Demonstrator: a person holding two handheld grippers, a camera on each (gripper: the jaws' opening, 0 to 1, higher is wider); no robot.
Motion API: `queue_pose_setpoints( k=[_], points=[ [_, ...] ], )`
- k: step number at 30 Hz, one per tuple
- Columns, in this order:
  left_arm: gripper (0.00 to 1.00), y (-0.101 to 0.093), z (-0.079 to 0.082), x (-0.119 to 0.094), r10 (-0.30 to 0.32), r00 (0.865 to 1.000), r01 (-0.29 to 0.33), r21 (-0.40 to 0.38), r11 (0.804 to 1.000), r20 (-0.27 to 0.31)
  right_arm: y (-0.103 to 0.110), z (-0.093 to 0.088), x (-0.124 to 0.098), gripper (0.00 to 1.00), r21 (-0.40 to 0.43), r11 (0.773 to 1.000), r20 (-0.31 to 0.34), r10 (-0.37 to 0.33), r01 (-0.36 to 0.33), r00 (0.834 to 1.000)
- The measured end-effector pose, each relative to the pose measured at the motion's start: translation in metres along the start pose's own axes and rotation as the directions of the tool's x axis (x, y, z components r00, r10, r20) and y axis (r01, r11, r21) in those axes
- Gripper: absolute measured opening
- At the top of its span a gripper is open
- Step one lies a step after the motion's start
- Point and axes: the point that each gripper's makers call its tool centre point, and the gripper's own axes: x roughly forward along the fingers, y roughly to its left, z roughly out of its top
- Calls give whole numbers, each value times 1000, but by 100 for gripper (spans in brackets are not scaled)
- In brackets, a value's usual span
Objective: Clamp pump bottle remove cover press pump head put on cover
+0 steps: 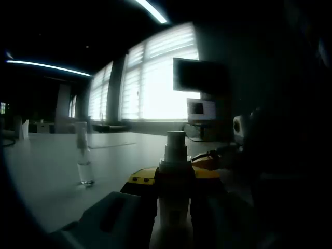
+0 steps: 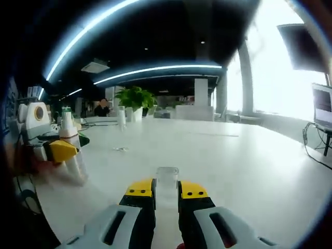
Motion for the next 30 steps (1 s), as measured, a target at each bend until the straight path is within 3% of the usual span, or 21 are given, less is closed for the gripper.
queue_pose_setpoints(
  k=[30],
  points=[
    [14,0,0,0,-1,1000,1,6,1000,1,-2,-16,-1,12,-52,999,-73,-5,2,997]
  ],
)
